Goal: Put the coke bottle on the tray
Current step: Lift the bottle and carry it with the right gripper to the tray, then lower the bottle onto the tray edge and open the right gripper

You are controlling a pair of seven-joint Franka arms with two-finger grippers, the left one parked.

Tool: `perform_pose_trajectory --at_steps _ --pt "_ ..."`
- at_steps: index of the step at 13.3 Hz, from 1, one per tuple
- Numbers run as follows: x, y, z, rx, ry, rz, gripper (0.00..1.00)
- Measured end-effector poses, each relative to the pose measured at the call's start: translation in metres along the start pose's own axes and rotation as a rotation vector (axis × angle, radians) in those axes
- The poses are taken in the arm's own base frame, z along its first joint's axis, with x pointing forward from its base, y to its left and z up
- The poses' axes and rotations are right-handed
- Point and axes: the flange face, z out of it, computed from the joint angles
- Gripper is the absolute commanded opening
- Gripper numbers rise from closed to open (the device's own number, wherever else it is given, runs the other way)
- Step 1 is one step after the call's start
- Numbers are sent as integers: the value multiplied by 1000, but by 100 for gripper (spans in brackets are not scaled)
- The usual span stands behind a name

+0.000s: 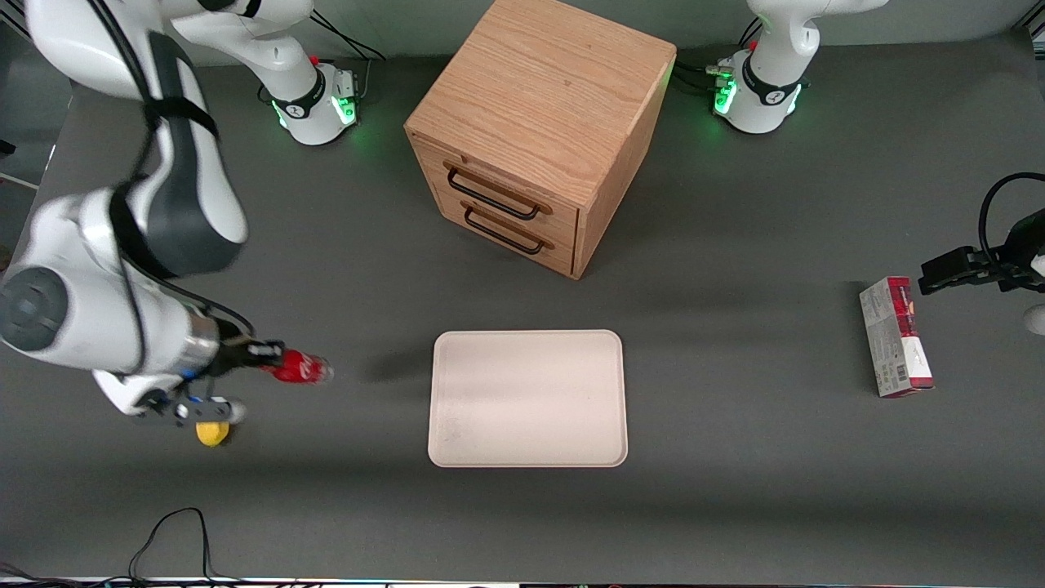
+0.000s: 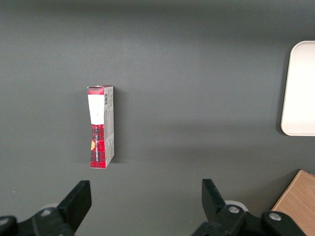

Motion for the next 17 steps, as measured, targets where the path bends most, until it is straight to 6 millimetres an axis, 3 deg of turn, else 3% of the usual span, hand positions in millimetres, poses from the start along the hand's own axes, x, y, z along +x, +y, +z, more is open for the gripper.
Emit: perform_pose_trajectory --at_steps 3,5,8,13,17 --pt "20 -51 40 26 4 68 0" --pt "29 -68 63 35 24 90 0" --pt "37 -92 76 75 92 139 0" --pt "29 -150 92 88 161 152 0" --pt "26 -168 104 80 184 130 0"
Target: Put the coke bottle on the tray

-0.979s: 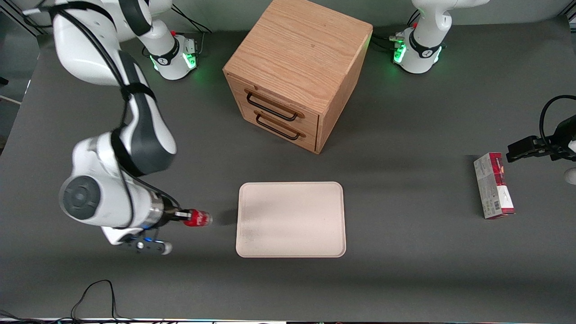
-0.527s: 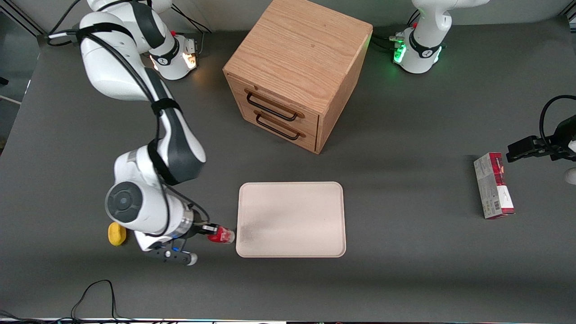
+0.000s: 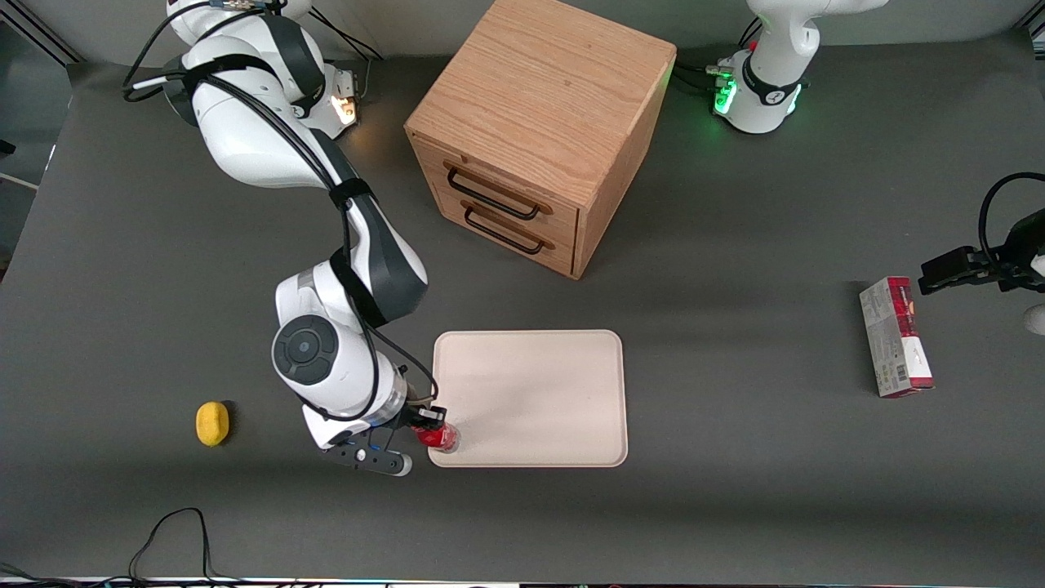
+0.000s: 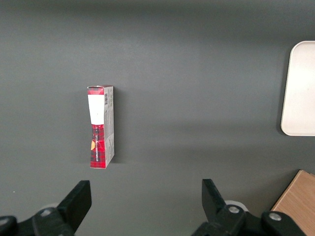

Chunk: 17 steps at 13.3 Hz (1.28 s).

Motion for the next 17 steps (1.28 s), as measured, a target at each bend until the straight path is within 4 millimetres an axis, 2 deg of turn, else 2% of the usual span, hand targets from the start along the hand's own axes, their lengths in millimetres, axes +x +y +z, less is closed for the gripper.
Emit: perform_pose_trajectory --at_steps 3,4,5,6,7,11,13,15,17 --pt "-2 -2 8 -12 4 -6 0" --pt "-2 -2 9 -13 4 -6 20" --pt "-1 -2 9 -13 5 -6 61" --pt "-2 -2 10 -14 5 -6 87" --pt "-2 -2 10 -14 5 -7 99" --pt "-9 -12 7 -17 3 24 100" --pt "-10 -10 3 -35 -16 28 100" --pt "-4 2 -13 -53 -26 14 100" --pt "5 35 -38 -88 -77 -48 100"
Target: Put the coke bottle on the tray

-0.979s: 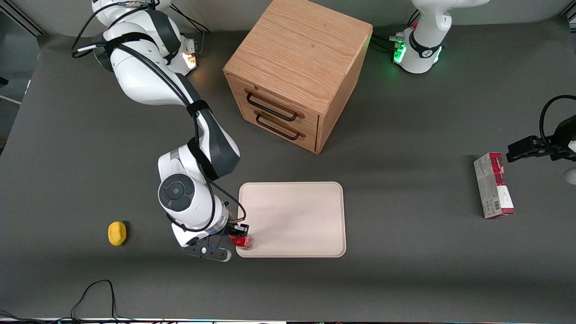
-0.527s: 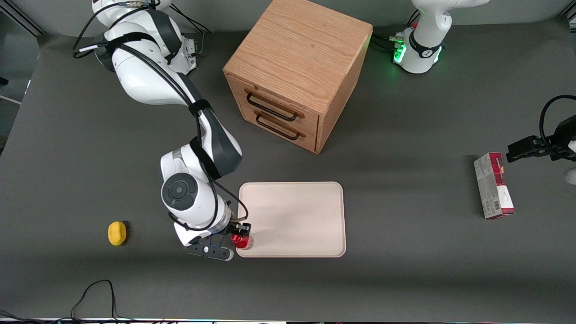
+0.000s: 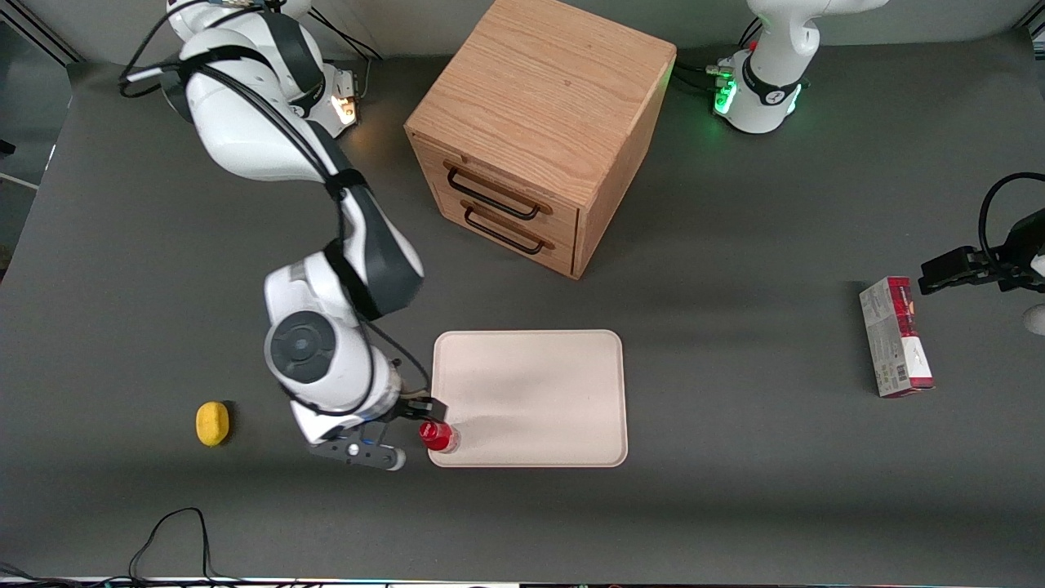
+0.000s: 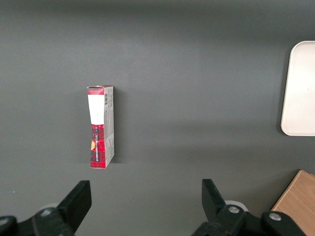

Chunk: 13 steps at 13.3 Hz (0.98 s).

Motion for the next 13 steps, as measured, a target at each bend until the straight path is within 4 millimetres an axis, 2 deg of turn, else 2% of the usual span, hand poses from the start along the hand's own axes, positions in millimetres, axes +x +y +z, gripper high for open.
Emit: perform_pose_trajectory --at_steps 2,4,5,7,9,10,13 --pt "3 57 -26 -19 -42 -75 100" --pt "-8 129 -57 -21 -80 -132 100" --pt "-21 163 -73 -18 -94 -146 100" --pt "-59 214 -97 -8 -103 -181 100" --pt "-105 249 -118 2 -100 -201 100" --pt "-124 259 -129 6 -89 -206 100" --pt "-166 265 -157 10 -57 -221 100"
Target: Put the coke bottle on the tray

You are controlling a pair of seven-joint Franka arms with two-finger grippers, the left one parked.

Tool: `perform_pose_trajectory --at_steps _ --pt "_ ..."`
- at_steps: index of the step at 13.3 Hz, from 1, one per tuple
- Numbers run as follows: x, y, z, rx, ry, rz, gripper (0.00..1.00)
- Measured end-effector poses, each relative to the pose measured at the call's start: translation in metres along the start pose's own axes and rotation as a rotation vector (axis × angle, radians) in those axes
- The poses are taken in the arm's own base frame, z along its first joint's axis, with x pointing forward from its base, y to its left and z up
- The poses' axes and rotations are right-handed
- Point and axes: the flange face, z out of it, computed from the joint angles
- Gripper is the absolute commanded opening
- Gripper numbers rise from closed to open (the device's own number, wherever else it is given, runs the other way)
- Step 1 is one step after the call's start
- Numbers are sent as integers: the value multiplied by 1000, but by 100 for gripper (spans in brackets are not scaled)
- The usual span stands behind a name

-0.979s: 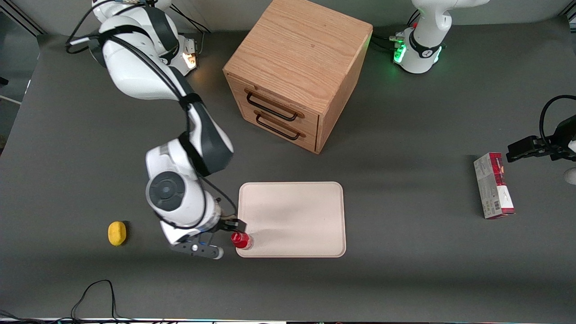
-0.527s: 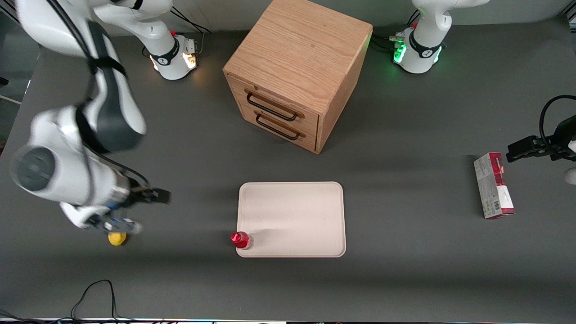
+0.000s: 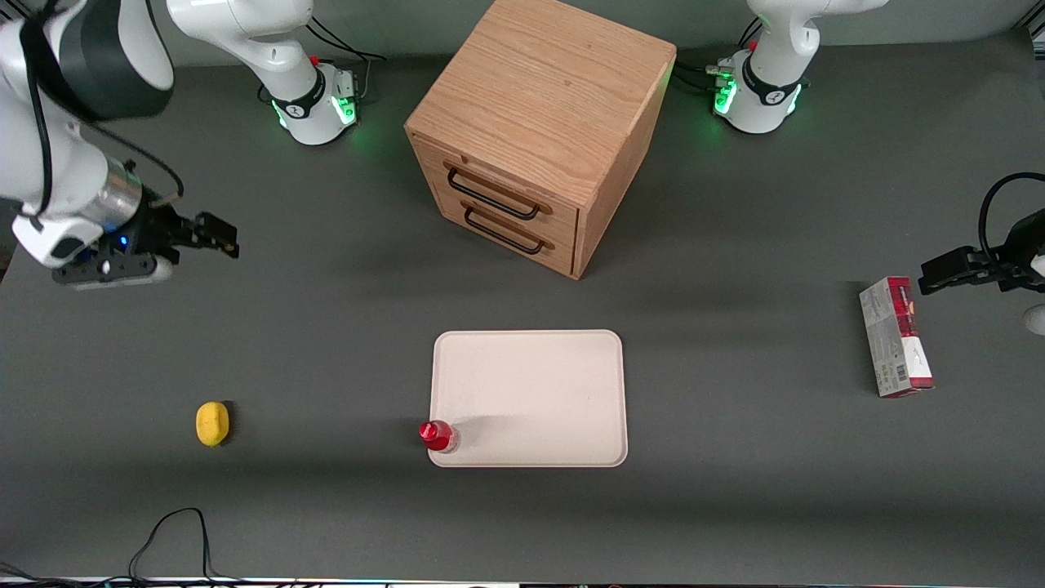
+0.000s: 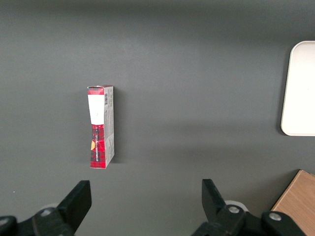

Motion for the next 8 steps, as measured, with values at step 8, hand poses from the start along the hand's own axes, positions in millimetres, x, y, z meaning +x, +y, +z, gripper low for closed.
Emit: perform_pose_trajectory --at_steps 8 --pt "-12 -12 -11 50 -29 -6 99"
